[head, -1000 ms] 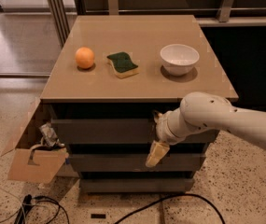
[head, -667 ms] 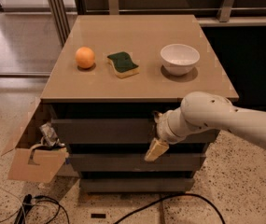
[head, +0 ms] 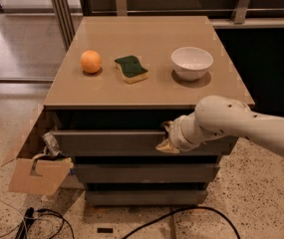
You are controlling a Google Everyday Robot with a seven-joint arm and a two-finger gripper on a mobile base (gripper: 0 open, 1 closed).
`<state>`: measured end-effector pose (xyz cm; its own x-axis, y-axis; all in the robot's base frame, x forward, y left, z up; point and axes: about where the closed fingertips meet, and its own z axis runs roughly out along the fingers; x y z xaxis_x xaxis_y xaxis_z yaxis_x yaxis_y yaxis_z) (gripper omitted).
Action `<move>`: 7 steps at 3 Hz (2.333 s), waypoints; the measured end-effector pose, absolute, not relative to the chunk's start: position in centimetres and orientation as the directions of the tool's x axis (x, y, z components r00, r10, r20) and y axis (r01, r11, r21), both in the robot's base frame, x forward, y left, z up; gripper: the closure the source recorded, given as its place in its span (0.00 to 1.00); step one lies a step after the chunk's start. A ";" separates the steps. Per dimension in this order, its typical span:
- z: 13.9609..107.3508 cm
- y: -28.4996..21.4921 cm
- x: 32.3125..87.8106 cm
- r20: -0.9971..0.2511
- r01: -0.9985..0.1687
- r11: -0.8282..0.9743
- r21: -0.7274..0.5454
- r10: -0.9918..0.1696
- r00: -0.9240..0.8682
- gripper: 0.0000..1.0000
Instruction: Open top drawer
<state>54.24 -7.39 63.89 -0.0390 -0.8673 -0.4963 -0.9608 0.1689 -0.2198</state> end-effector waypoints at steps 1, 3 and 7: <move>64.6 -7.4 54.2 -0.496 -0.961 0.169 -0.220 -0.867 -0.039 0.87; 65.7 -7.8 53.4 -0.498 -0.960 0.176 -0.217 -0.866 -0.047 1.00; 65.5 -8.3 51.6 -0.502 -0.960 0.190 -0.206 -0.863 -0.063 0.58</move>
Offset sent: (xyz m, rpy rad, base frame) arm -0.1840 -0.0828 -0.0037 0.0143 0.0918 -0.1309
